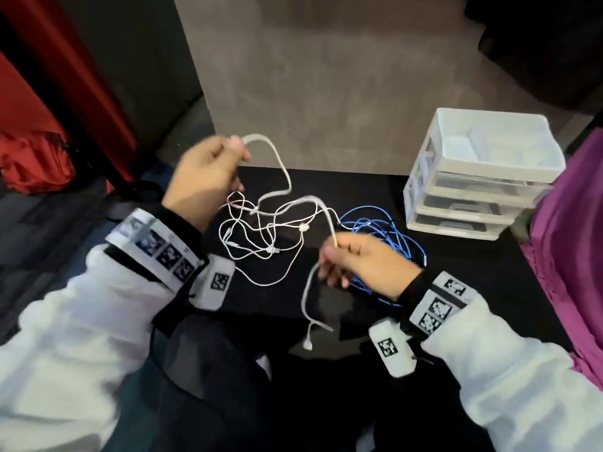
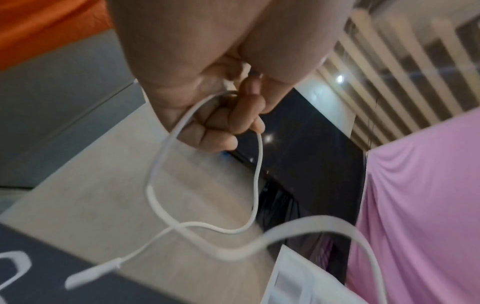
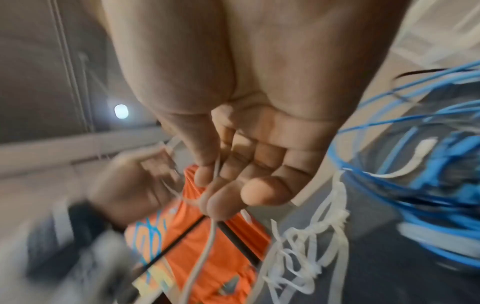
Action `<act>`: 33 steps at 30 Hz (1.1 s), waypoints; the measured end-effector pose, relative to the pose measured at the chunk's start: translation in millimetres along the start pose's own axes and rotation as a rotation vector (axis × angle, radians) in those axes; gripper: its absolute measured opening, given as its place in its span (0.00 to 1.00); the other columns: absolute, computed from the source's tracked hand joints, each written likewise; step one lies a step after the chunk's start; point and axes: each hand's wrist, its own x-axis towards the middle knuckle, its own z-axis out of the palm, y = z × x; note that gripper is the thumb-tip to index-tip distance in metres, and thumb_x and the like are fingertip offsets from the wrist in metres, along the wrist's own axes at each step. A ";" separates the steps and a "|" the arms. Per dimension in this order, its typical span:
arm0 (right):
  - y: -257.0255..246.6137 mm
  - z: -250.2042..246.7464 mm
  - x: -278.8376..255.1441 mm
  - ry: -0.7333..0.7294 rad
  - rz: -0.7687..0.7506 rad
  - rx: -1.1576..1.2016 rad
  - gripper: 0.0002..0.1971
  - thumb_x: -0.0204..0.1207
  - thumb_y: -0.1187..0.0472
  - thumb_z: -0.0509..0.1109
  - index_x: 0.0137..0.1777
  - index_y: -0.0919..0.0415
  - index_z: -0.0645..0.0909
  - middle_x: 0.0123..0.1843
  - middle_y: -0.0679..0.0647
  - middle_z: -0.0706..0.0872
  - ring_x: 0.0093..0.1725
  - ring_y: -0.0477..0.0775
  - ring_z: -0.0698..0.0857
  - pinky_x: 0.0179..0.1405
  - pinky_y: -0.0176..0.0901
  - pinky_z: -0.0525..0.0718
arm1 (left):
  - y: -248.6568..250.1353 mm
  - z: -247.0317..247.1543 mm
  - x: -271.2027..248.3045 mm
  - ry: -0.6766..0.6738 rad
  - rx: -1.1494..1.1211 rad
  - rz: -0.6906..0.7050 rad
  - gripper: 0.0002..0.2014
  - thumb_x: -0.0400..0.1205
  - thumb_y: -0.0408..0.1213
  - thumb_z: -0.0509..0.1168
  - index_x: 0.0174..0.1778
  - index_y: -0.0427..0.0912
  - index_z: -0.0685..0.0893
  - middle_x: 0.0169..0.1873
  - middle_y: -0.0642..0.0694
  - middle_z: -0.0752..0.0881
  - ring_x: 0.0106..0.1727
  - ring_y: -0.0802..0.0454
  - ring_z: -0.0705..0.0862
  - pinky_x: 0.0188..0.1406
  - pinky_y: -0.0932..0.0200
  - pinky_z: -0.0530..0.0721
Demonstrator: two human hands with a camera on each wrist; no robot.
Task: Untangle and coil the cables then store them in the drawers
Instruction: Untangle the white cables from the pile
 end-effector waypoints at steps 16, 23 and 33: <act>-51.4 -19.2 33.4 0.295 -0.029 0.220 0.14 0.90 0.61 0.64 0.72 0.63 0.78 0.54 0.60 0.91 0.43 0.56 0.89 0.41 0.45 0.87 | -50.3 0.4 4.2 -0.128 0.606 0.203 0.11 0.90 0.45 0.58 0.46 0.43 0.76 0.32 0.50 0.78 0.39 0.42 0.79 0.42 0.46 0.76; -17.8 -48.6 -2.0 0.395 0.052 0.105 0.10 0.90 0.60 0.63 0.59 0.63 0.86 0.47 0.59 0.90 0.42 0.55 0.87 0.40 0.43 0.85 | -20.5 -13.8 66.2 0.162 0.844 0.345 0.13 0.90 0.47 0.52 0.55 0.42 0.76 0.47 0.34 0.86 0.48 0.30 0.83 0.44 0.41 0.77; 39.6 -63.7 -47.1 0.453 0.195 0.052 0.10 0.91 0.62 0.62 0.54 0.62 0.86 0.43 0.57 0.88 0.36 0.49 0.85 0.37 0.39 0.81 | -167.7 37.1 -3.6 -0.560 1.114 0.002 0.19 0.86 0.53 0.62 0.68 0.47 0.84 0.61 0.42 0.86 0.62 0.34 0.85 0.65 0.45 0.81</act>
